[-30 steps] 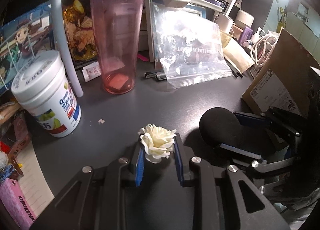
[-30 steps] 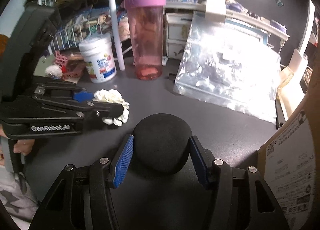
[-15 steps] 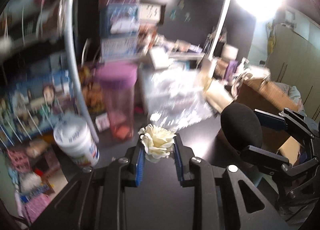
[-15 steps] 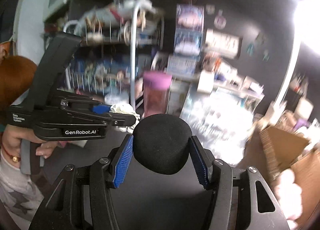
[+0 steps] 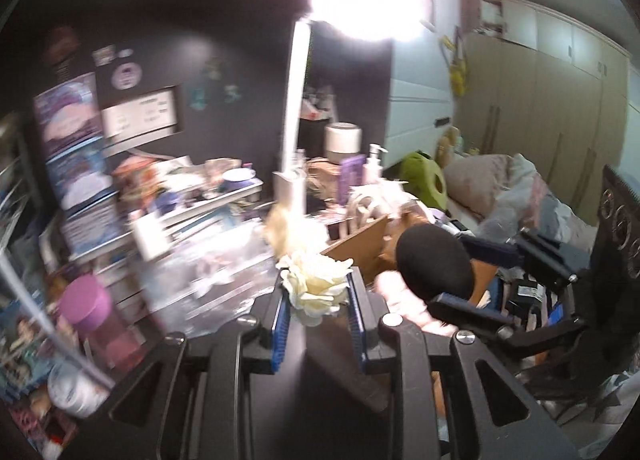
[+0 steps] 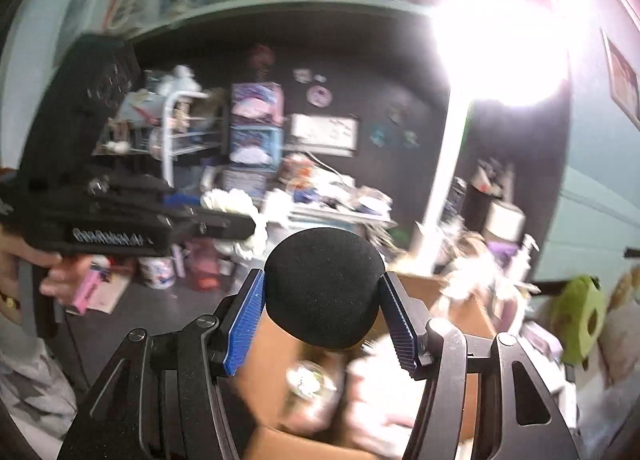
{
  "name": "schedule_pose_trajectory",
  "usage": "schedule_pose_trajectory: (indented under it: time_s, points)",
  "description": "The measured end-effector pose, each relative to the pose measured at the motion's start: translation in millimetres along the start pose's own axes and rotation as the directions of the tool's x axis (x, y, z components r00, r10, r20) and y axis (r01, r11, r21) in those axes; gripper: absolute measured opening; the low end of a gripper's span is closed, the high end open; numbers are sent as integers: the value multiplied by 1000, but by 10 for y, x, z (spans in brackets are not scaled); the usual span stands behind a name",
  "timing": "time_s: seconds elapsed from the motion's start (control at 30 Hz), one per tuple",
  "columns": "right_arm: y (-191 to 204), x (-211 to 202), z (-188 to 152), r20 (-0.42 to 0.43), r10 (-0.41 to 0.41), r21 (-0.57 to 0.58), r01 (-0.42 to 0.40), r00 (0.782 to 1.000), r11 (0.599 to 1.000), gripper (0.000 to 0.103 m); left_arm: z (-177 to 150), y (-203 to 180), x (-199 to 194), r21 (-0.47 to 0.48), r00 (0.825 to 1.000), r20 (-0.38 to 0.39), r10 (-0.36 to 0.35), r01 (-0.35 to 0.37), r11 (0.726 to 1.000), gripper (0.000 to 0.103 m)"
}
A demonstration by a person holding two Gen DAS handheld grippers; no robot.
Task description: Organize soft objects
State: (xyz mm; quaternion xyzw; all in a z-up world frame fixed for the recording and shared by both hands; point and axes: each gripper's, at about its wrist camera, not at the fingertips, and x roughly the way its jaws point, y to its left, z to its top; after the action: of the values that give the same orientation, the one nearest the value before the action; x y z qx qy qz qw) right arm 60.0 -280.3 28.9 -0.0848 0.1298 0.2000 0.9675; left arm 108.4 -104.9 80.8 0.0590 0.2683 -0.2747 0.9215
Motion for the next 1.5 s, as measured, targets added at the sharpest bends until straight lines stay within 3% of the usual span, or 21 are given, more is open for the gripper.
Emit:
schedule_pose_trajectory:
  time_s: [0.2, 0.43, 0.53, 0.6, 0.73, 0.87, 1.0, 1.2, 1.37, 1.5]
  points:
    - [-294, 221, -296, -111, 17, -11, -18, 994, 1000, 60, 177, -337, 468, 26, 994, -88, -59, 61, 998, 23]
    - [-445, 378, -481, -159, 58, -45, -66, 986, 997, 69, 122, -491, 876, 51, 981, -192, -25, 36, 998, 25]
    - [-488, 381, -485, -155, 83, -30, -89, 984, 996, 69, 92, -497, 931, 60, 979, -202, -3, 15, 998, 37]
    - [-500, 380, -496, -151, 90, -36, -96, 984, 995, 69, 70, -502, 941, 77, 979, -201, 33, -17, 997, 51]
    - [-484, 374, -496, -150, 96, -41, -103, 984, 994, 69, 62, -466, 900, 62, 980, -197, 25, -13, 998, 60]
    - [-491, 383, -469, -152, 121, -25, -127, 981, 992, 69, 35, -429, 709, 75, 985, -141, 98, -88, 993, 77]
    - [-456, 344, -394, -121, 148, -43, -154, 982, 987, 71, -15, -320, 407, 22, 987, -63, 146, -144, 989, 93]
    - [-449, 266, -205, -27, 227, -59, -228, 974, 972, 93, -207, -157, -85, -87, 955, 48, 292, -287, 954, 101]
    - [-412, 191, -80, 36, 261, -80, -258, 965, 963, 97, -427, -30, -374, -182, 909, 86, 408, -388, 903, 102]
    - [-361, 139, -45, 81, 291, -81, -285, 953, 955, 98, -576, 71, -481, -232, 887, 80, 455, -427, 874, 102]
